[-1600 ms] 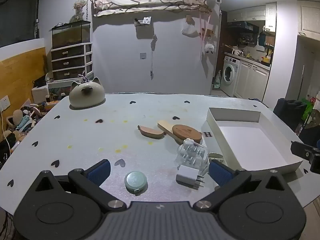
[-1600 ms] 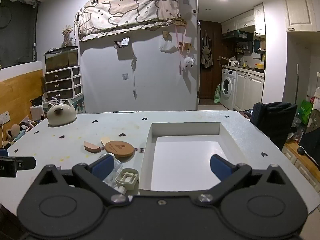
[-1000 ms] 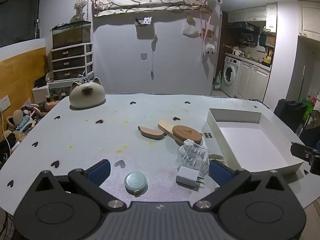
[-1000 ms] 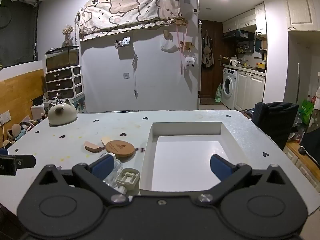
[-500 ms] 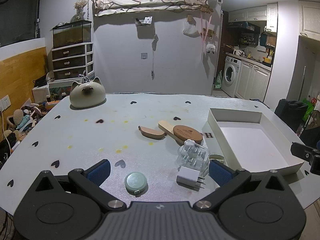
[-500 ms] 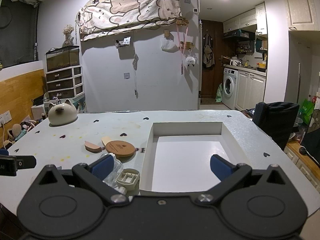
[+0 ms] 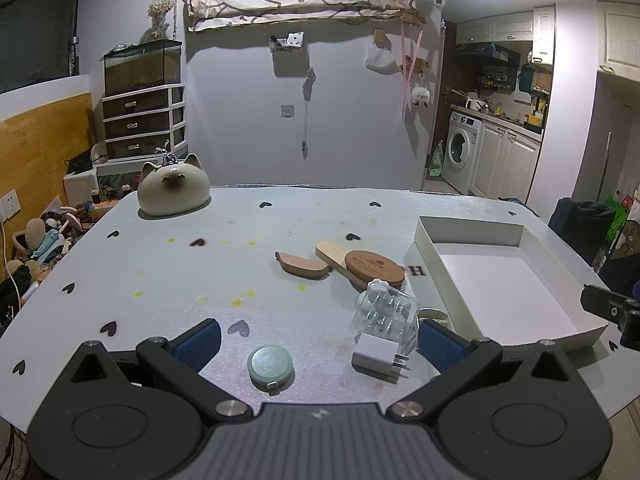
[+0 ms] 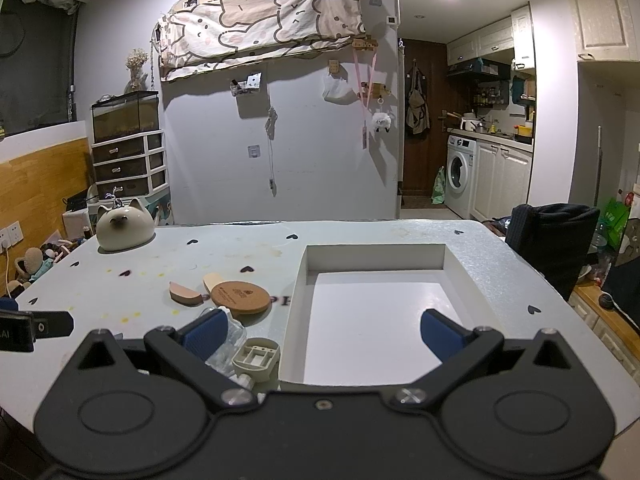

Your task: Organize rigid objects

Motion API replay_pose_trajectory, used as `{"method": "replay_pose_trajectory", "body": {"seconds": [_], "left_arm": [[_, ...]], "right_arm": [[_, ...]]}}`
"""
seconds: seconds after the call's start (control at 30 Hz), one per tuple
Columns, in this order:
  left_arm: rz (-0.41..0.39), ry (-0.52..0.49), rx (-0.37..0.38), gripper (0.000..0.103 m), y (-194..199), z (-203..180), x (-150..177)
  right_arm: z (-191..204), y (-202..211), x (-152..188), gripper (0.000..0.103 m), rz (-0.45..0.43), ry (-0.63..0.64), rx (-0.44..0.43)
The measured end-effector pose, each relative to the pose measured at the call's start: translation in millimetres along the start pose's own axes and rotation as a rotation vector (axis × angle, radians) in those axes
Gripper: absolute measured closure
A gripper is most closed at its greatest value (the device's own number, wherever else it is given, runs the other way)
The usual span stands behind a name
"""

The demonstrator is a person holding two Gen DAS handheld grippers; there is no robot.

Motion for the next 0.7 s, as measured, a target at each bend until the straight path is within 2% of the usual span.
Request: {"method": "replay_pose_trajectory", "body": {"seconds": [0.7], "left_arm": [[0.002, 0.000, 0.001, 0.000, 0.0, 0.1, -0.1]], "right_arm": [[2.8, -5.4, 0.7, 0.000, 0.007, 0.002, -0.005]]}}
Point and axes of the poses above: each gripper's, at about its wrist camera, not at the fingertips, and y roughly against the way its jaws point, z to its left, x to its underside, the point moved 1 cm from there along -y, roughly the way its jaws point, and after that the axes turned 5 degrees about z, right-handed, at the moved point
